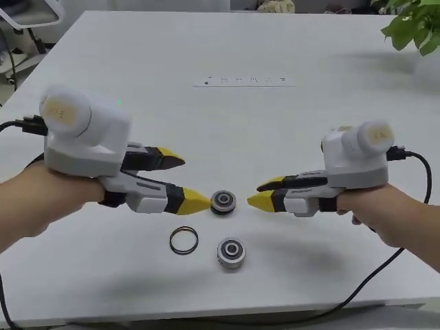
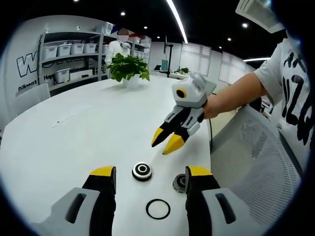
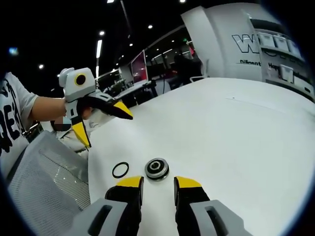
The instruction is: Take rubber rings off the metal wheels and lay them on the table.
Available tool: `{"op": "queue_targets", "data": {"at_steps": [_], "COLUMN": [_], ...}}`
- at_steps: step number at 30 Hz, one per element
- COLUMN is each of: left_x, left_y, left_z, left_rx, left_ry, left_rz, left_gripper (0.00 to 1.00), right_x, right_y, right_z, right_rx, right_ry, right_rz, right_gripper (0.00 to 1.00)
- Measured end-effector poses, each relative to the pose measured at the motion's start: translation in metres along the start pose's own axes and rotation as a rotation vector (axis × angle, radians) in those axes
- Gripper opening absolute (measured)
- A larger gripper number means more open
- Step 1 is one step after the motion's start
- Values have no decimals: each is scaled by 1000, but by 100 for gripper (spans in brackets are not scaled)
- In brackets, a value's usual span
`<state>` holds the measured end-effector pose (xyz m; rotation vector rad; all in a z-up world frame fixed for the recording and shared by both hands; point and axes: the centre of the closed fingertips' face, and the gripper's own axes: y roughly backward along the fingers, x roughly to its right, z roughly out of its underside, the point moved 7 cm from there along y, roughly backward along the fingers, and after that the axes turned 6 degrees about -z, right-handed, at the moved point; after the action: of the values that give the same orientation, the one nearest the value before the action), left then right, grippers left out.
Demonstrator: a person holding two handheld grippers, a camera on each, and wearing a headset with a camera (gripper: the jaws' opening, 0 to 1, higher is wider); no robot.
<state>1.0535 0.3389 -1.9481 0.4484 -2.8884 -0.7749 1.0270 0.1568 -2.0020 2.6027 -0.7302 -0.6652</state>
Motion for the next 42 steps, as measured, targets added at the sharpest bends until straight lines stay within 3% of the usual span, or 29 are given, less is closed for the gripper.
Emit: {"op": "queue_targets", "data": {"at_steps": [20, 42], "left_x": [-1, -6], "left_y": [-32, -57], "left_z": [9, 24], "left_rx": [-43, -97], "left_ry": [1, 11], "left_rz": [32, 28], "left_gripper": [47, 38], "right_x": [4, 6], "right_y": [-3, -5], "right_z": [9, 12], "right_rx": [-26, -33], "right_ry": [12, 10], "right_rz": [3, 1], "right_gripper": [24, 24]}}
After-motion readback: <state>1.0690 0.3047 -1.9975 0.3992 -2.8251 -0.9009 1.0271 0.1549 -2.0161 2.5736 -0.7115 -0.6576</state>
